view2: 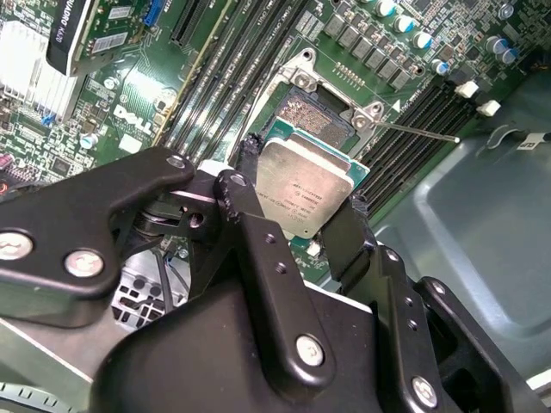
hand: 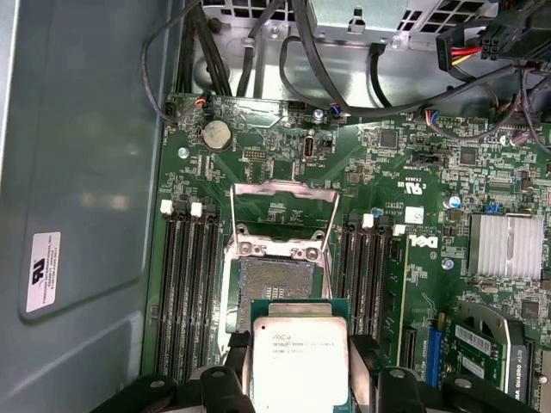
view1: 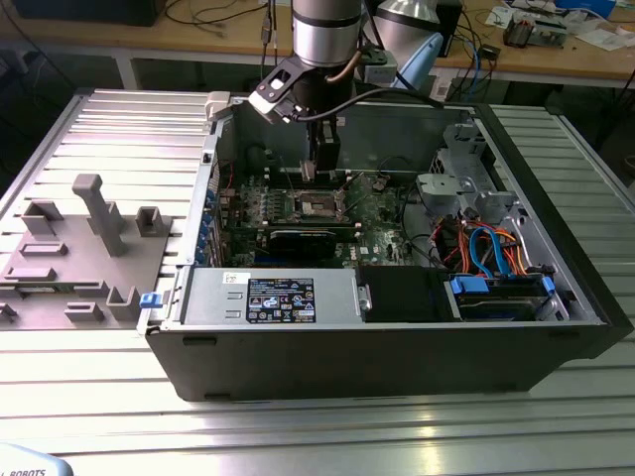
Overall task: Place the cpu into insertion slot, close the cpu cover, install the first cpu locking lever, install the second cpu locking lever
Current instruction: 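Place the cpu into insertion slot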
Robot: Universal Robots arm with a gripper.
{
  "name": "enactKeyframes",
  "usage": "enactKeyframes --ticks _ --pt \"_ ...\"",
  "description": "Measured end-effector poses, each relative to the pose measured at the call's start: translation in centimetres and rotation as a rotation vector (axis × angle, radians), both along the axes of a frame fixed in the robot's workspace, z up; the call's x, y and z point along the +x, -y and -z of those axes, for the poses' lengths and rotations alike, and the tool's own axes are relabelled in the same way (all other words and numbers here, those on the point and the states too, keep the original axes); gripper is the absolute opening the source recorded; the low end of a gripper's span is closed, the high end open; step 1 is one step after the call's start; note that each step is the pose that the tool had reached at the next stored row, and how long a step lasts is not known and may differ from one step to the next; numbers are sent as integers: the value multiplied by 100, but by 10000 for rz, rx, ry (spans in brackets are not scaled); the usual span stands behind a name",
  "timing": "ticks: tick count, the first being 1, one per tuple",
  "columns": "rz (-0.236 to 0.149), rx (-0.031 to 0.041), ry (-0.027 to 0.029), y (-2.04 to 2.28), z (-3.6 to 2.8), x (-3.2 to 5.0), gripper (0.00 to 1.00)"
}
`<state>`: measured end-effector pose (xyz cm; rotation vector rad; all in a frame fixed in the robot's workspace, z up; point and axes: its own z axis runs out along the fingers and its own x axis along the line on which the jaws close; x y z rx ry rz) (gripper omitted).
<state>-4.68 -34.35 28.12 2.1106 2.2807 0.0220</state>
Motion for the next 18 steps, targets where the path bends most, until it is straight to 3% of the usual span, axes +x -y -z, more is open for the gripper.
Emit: enactKeyframes --ticks 18 --pt "7 0 0 0 55 0 55"
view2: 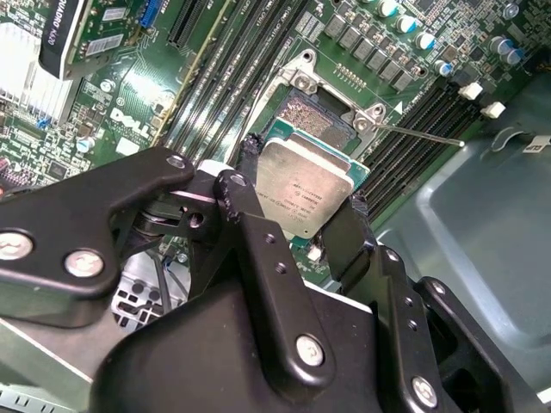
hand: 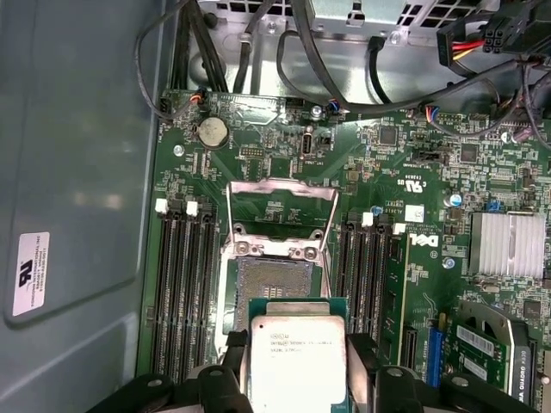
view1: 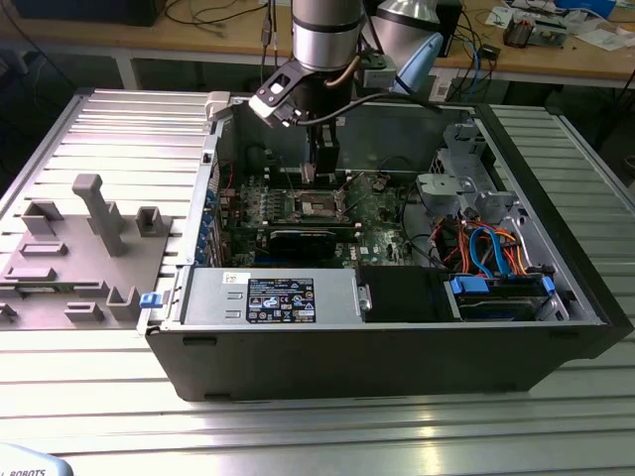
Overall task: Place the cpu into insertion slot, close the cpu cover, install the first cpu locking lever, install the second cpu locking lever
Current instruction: 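Place the cpu into insertion slot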
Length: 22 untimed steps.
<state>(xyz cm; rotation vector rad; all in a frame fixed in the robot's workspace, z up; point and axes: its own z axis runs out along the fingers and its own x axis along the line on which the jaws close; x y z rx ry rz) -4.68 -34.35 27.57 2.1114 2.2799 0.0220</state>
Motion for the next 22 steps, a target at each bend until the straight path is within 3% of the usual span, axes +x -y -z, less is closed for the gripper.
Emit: enactKeyframes --ticks 22 --pt "0 0 0 0 115 0 55"
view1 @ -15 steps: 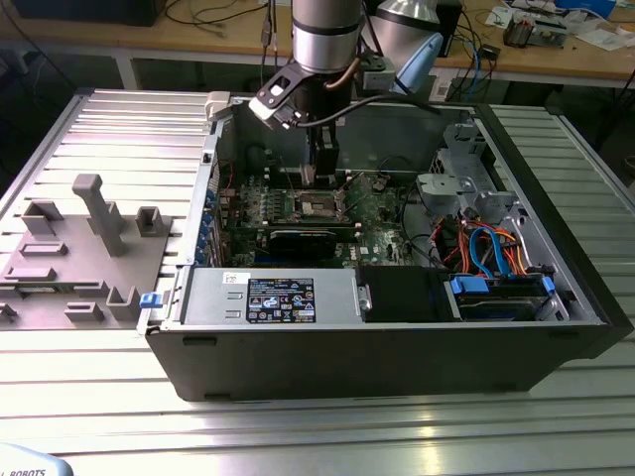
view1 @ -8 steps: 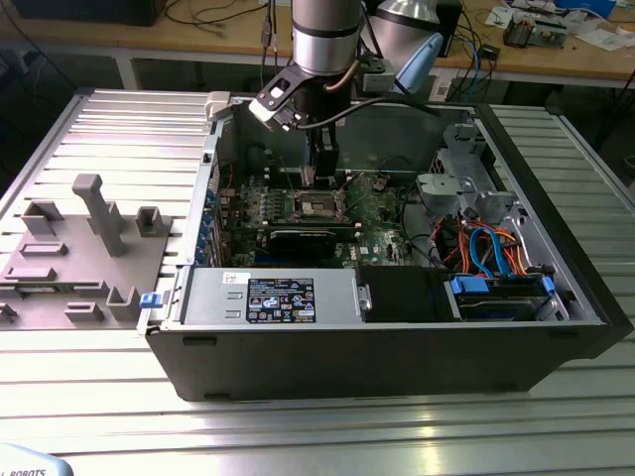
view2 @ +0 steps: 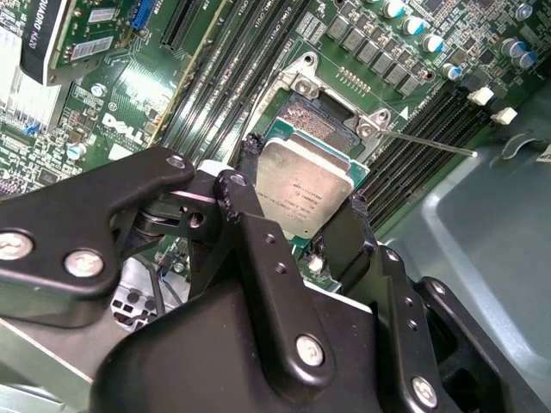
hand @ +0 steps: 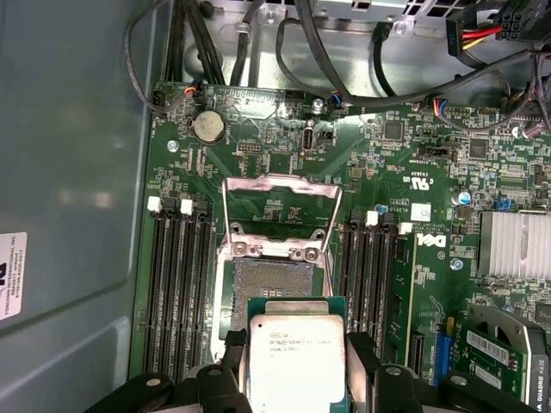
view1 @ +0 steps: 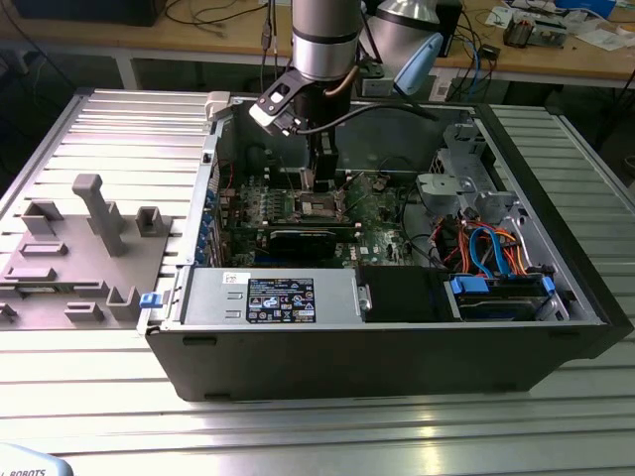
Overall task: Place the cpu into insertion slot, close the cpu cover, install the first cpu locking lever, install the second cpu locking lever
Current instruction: 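Place the cpu into insertion slot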
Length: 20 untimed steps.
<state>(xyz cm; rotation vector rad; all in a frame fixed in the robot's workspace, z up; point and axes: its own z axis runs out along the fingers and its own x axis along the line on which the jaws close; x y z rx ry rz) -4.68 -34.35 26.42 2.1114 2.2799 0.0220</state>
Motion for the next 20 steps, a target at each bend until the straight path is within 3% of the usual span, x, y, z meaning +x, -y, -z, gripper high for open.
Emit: enactKeyframes --ticks 20 --pt "1 0 0 0 46 0 55"
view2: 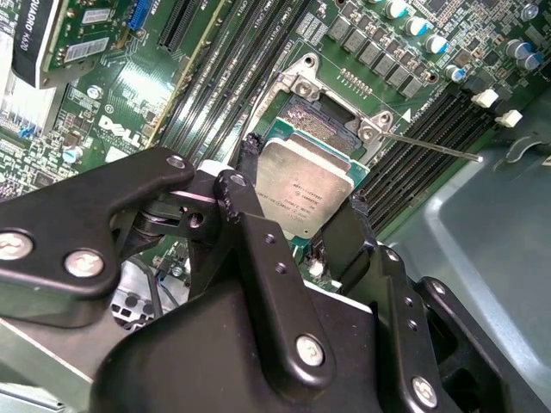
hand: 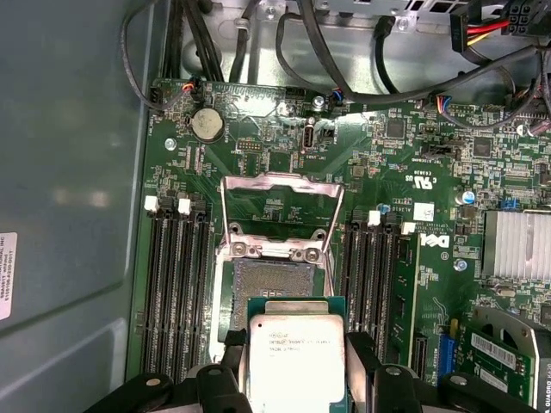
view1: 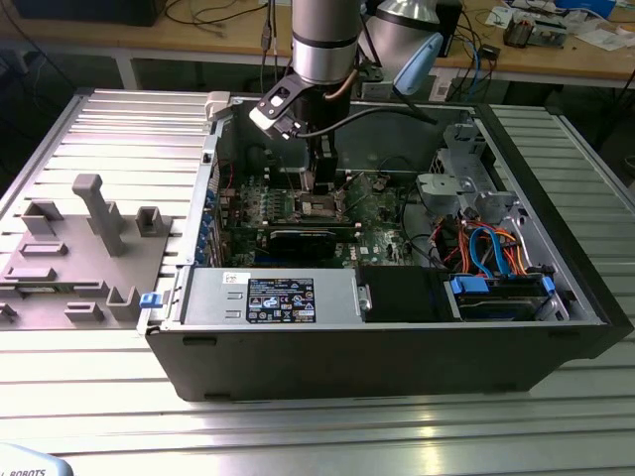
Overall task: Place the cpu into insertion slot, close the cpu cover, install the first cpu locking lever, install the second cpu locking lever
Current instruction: 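Place the cpu into insertion slot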
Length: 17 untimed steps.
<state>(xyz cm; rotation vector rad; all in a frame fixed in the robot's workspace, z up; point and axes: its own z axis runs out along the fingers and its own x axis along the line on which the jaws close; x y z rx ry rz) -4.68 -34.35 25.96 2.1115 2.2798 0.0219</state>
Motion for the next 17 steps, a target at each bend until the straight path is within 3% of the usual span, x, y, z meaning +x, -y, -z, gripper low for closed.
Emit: enactKeyframes --ticks 17 --pt "1 1 0 0 44 0 55"
